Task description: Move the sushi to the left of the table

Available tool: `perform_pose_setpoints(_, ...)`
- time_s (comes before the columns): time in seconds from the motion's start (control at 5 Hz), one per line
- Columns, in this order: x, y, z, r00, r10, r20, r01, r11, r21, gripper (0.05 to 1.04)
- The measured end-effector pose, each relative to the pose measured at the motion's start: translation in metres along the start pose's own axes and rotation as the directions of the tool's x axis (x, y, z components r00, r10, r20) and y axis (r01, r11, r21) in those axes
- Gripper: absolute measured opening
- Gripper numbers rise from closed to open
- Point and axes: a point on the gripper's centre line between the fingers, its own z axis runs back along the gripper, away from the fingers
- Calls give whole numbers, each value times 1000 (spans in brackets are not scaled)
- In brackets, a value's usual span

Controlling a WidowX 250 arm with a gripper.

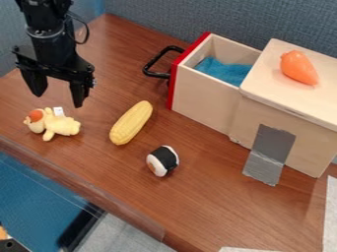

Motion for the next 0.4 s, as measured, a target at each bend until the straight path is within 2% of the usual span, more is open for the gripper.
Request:
perform_pose_setpoints(0.2,-5,-2,-5,1000,4,-24,-4,1000,-8,1001)
perform_pose_setpoints(0.4,-13,-25,17,998,-31,47,33,999,-41,1001)
